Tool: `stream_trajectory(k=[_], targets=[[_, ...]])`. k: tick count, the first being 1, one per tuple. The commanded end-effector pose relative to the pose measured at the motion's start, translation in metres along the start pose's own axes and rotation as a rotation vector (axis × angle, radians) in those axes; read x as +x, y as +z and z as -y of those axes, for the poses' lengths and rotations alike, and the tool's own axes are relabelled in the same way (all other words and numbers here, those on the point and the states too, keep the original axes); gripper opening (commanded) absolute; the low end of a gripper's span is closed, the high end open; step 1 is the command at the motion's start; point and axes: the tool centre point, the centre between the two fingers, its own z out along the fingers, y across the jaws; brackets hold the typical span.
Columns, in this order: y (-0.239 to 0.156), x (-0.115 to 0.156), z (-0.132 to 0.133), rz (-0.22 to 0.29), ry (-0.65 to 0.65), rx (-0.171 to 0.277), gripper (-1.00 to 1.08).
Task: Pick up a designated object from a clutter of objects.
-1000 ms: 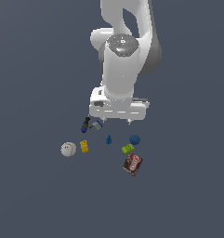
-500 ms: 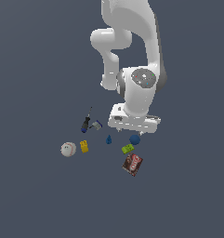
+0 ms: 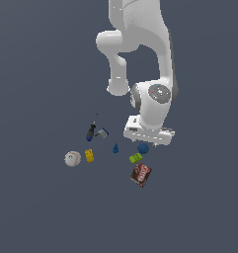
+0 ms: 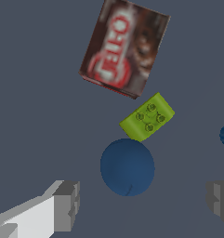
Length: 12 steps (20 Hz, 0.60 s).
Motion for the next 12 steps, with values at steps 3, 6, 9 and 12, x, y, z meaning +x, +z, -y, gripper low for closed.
stream_trajectory(k=[3, 6, 9, 12], targets=[[0.005, -0.003, 0.004, -0.002, 0.008, 0.003, 1.0], [0.006, -0.002, 0.003, -0.001, 0.005, 0.002, 1.0], [0.012, -0.003, 0.003, -0.001, 0.006, 0.002, 1.0], [0.023, -0.003, 0.003, -0.001, 0.006, 0.002, 1.0]])
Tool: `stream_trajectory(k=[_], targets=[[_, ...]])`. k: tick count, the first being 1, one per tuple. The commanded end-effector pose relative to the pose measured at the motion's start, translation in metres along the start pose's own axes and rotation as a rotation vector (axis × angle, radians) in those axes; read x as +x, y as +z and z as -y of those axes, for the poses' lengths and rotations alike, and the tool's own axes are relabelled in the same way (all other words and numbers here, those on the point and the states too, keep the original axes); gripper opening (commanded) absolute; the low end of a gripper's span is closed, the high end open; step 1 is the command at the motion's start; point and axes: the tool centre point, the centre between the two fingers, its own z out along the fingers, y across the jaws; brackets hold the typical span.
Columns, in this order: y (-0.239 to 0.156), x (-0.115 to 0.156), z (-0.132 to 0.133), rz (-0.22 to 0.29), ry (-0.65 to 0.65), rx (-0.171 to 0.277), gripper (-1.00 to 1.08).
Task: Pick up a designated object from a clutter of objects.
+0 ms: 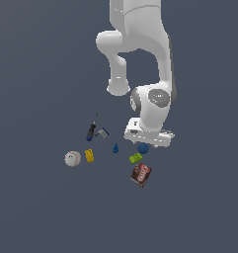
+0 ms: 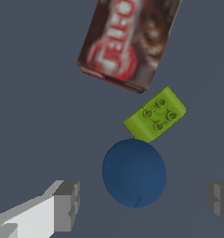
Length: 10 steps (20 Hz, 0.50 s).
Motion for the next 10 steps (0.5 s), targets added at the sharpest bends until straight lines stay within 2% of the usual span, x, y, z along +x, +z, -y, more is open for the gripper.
stream_trajectory(k=[1, 10], targets=[[0.011, -0.001, 0.0, 0.001, 0.0, 0.0, 1.0], [0.038, 0.0, 0.0, 0.0, 0.002, 0.0, 1.0]])
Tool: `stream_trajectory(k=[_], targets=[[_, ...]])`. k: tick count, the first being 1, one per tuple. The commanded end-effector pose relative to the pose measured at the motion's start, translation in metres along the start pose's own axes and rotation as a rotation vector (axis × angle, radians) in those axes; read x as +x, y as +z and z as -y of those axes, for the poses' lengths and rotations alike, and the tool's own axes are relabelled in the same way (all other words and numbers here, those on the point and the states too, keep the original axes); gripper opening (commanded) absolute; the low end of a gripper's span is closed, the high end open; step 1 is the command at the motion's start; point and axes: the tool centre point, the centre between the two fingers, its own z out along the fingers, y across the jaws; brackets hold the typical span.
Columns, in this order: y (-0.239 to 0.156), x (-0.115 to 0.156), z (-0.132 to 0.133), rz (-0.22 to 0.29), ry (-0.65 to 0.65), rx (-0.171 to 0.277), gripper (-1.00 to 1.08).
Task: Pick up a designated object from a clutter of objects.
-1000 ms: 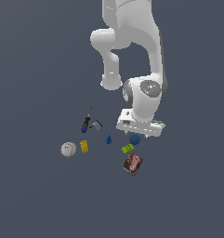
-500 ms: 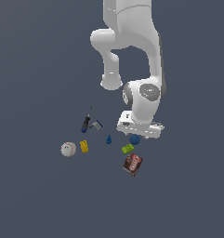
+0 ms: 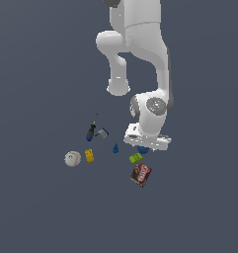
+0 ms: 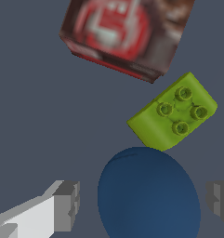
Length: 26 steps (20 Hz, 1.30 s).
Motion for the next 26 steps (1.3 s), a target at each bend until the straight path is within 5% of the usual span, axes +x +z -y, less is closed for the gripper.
stream_trajectory(k=[1, 2, 16, 26], targets=[[0.002, 0.001, 0.0, -0.001, 0.0, 0.001, 1.0], [0.002, 0.001, 0.0, -0.001, 0.0, 0.001, -1.0], [-0.003, 0.003, -0.001, -0.002, -0.001, 0.001, -1.0], [-0.053, 0.027, -0.025, -0.001, -0.001, 0.002, -1.0]])
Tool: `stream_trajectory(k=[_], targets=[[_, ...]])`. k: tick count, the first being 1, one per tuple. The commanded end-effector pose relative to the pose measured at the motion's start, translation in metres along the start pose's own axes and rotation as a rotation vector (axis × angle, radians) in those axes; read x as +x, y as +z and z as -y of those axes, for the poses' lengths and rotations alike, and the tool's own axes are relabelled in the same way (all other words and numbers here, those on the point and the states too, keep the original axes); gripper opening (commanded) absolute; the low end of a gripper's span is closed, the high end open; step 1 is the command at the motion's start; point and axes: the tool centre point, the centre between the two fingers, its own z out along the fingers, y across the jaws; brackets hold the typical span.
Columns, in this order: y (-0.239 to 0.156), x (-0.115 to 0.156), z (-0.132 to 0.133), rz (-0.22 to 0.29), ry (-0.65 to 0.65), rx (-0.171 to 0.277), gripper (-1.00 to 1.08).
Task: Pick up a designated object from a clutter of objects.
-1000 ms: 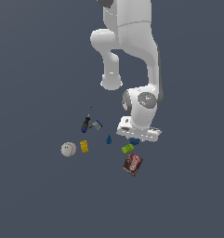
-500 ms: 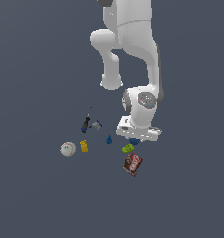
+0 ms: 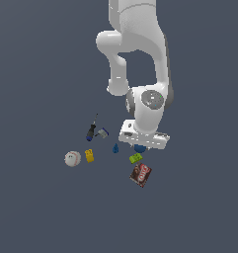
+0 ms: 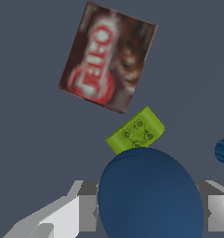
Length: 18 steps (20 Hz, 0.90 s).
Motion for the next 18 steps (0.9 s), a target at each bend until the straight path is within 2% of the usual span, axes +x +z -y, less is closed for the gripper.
stream_trajectory(k=[1, 18], targets=[[-0.019, 0.009, -0.008, -0.001, 0.0, 0.001, -1.0], [-0.179, 0.09, -0.082, -0.001, 0.0, 0.002, -1.0]])
